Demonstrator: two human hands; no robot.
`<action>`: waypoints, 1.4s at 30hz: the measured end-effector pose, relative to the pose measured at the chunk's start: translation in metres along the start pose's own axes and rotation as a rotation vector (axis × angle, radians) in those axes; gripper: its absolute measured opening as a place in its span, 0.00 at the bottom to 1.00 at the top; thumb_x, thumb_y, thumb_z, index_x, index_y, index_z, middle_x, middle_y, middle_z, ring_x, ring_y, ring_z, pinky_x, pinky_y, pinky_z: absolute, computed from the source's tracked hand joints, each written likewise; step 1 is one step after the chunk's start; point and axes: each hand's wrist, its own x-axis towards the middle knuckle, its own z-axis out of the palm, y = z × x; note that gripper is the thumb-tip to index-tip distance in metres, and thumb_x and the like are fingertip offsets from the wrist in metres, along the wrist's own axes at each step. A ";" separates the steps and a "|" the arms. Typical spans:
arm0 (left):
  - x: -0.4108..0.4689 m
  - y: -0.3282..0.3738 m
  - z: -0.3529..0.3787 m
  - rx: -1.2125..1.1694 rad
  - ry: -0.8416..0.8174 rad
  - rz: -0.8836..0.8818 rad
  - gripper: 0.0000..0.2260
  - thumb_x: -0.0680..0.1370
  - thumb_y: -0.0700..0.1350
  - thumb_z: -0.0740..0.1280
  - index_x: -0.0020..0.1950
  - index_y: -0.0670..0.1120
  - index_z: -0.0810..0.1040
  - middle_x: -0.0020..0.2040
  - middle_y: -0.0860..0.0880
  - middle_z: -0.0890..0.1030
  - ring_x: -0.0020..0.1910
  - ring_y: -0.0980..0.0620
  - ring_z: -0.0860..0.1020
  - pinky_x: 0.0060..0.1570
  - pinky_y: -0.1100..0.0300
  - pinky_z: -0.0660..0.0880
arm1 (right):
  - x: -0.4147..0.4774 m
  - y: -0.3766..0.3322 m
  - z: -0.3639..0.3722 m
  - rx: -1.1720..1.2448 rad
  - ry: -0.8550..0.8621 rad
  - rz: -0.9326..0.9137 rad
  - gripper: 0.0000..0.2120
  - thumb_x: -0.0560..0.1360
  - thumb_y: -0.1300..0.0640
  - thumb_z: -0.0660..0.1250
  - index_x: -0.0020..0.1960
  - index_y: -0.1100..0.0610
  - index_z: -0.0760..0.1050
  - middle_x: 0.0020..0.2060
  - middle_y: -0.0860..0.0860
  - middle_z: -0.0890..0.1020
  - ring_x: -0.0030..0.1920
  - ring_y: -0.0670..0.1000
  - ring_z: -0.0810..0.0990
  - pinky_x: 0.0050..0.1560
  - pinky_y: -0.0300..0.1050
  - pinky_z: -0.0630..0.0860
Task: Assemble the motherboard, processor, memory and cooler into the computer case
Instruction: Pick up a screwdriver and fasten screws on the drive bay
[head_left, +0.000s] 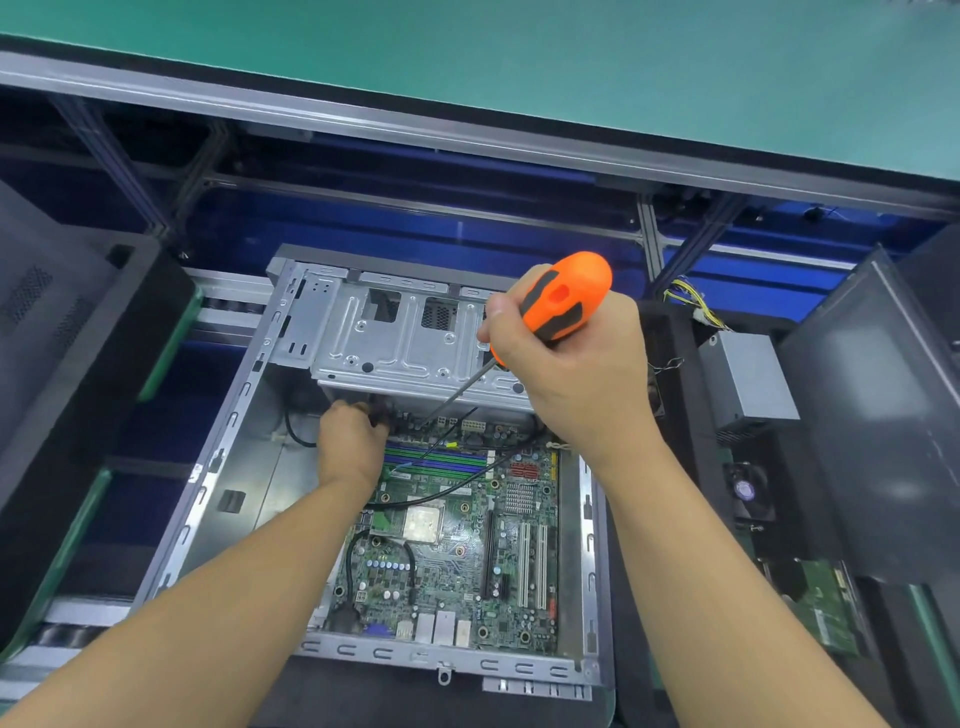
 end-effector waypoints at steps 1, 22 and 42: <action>0.000 -0.001 -0.001 0.000 -0.008 -0.003 0.07 0.75 0.39 0.71 0.47 0.34 0.82 0.46 0.37 0.79 0.41 0.41 0.77 0.43 0.54 0.73 | 0.000 -0.001 0.000 -0.001 -0.004 -0.003 0.24 0.72 0.46 0.66 0.36 0.70 0.76 0.32 0.66 0.78 0.34 0.65 0.75 0.36 0.56 0.73; 0.005 0.017 -0.008 -0.205 -0.027 -0.249 0.08 0.76 0.31 0.62 0.52 0.33 0.79 0.50 0.35 0.81 0.51 0.35 0.79 0.49 0.48 0.77 | 0.009 -0.017 0.002 0.033 -0.011 -0.043 0.19 0.75 0.56 0.68 0.35 0.71 0.76 0.31 0.66 0.78 0.33 0.64 0.75 0.35 0.51 0.73; 0.004 0.007 -0.005 -0.147 -0.014 -0.124 0.11 0.71 0.28 0.63 0.34 0.42 0.73 0.35 0.42 0.75 0.35 0.43 0.73 0.34 0.55 0.69 | 0.058 -0.054 0.021 0.123 -0.040 -0.199 0.18 0.79 0.60 0.65 0.35 0.72 0.75 0.29 0.61 0.79 0.25 0.45 0.73 0.32 0.37 0.69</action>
